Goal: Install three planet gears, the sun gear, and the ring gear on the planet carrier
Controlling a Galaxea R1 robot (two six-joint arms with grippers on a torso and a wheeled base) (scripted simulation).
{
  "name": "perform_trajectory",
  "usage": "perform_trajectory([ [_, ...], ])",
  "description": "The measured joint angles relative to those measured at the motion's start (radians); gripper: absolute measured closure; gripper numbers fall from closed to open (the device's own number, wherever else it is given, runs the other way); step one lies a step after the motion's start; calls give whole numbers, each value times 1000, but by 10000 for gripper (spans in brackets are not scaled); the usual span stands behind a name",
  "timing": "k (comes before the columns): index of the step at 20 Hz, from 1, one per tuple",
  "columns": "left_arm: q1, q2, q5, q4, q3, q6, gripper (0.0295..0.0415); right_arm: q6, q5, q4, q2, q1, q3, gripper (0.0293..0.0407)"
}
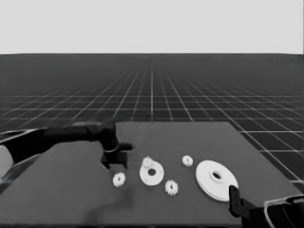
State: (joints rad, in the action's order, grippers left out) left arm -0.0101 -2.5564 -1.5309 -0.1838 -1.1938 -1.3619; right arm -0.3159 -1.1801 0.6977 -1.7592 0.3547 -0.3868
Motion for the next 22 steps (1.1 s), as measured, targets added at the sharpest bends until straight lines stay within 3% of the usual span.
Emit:
perform_trajectory([
  [4, -1, 16, 1, -1, 14, 5, 326, 0, 0, 0, 0, 0, 0, 315],
  [6, -146, -3, 45, -142, -55, 45, 326, 0, 0, 0, 0, 0, 0, 315],
  [8, -196, -16, 67, -185, -97, 66, 326, 0, 0, 0, 0, 0, 0, 315],
  [14, -217, -24, 80, -205, -119, 77, 326, 0, 0, 0, 0, 0, 0, 315],
  [16, -218, -24, 81, -206, -120, 78, 397, 0, 0, 0, 0, 0, 0, 315],
  [22, -217, -24, 81, -206, -120, 78, 398, 0, 0, 0, 0, 0, 0, 315],
])
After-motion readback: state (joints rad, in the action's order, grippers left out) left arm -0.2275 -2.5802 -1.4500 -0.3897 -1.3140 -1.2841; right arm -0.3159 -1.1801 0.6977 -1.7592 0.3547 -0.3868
